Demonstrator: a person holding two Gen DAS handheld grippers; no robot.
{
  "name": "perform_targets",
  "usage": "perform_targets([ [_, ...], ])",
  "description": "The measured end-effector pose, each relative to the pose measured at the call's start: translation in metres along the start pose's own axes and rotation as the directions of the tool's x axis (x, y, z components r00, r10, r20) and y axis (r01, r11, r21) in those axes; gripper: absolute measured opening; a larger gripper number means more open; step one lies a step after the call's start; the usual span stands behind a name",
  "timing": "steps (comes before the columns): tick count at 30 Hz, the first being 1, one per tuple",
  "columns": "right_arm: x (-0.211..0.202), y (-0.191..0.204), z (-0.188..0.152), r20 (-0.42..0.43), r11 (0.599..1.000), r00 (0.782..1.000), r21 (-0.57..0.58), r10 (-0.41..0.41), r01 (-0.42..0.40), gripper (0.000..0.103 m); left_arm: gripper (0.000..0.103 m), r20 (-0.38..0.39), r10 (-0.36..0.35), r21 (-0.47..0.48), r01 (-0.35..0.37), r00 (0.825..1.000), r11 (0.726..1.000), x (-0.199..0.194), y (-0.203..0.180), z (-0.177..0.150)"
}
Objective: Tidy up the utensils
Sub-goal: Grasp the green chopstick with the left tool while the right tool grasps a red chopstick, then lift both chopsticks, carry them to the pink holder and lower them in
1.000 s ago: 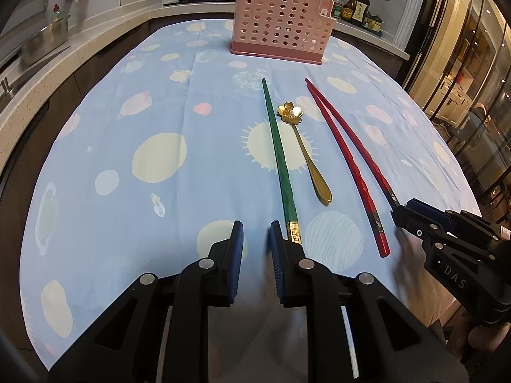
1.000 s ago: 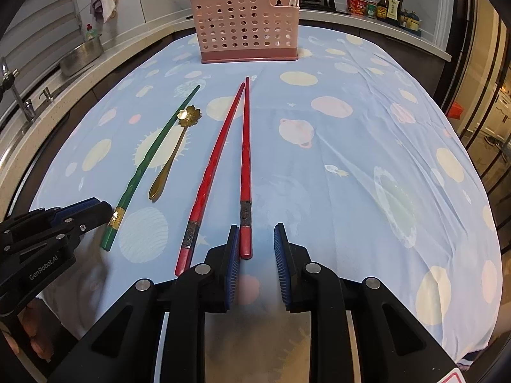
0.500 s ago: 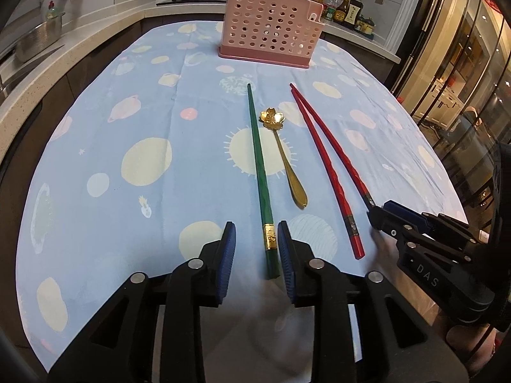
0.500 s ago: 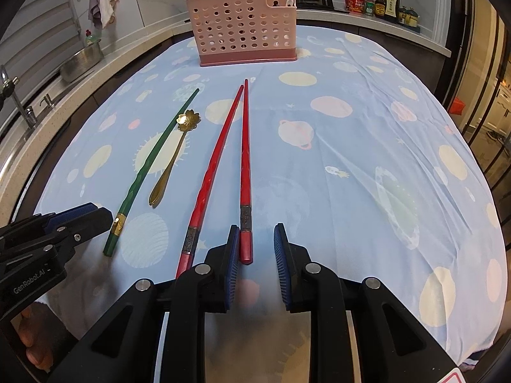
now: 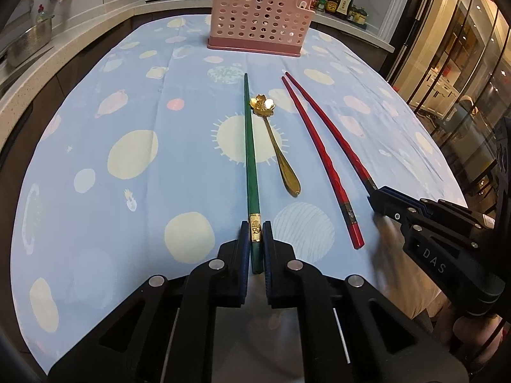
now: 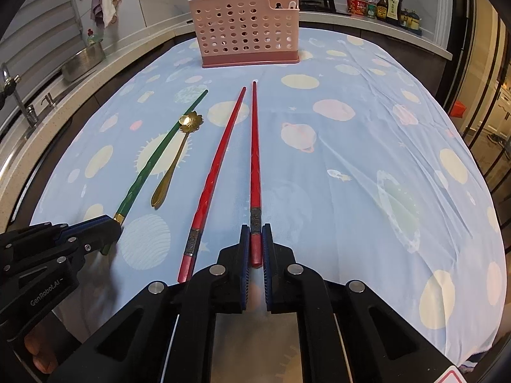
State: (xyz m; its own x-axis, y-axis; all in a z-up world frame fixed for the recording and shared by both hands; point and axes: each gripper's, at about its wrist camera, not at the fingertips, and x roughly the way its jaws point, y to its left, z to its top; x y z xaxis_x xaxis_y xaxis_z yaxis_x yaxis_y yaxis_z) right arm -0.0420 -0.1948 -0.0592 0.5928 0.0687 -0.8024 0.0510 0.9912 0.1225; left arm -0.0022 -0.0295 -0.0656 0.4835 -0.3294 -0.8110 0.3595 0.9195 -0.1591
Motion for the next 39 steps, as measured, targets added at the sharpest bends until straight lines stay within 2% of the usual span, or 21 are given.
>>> perform_targets([
  [3,-0.014,-0.001,0.003,0.029,1.0,1.0,0.01,0.013,-0.013,0.007,0.007,0.029,0.011,-0.005,-0.011,1.0,1.0,-0.011,0.003,0.005],
  [8,-0.054,-0.005,0.025,0.125,0.999,0.992,0.023,0.027,-0.03,0.007,0.007,0.085,0.008,-0.028,-0.005,0.996,1.0,-0.042,0.01,0.024],
  [16,-0.1,-0.022,0.097,0.288,0.996,0.957,0.057,0.045,-0.064,0.007,0.007,0.227,0.031,-0.012,-0.029,0.973,0.999,-0.085,0.015,0.091],
  [22,-0.111,-0.044,0.161,0.368,0.992,0.928,0.092,0.051,-0.091,0.007,0.007,0.338,0.056,0.005,-0.061,0.94,0.998,-0.1,0.013,0.159],
  [32,-0.117,-0.06,0.246,0.469,0.993,0.883,0.088,0.029,-0.079,0.007,0.007,0.458,0.054,0.003,-0.063,0.887,0.998,-0.115,0.01,0.253],
  [39,-0.119,-0.07,0.299,0.533,0.99,0.846,0.111,0.012,-0.084,0.007,0.007,0.553,0.071,-0.003,-0.083,0.83,0.997,-0.138,0.006,0.312],
])
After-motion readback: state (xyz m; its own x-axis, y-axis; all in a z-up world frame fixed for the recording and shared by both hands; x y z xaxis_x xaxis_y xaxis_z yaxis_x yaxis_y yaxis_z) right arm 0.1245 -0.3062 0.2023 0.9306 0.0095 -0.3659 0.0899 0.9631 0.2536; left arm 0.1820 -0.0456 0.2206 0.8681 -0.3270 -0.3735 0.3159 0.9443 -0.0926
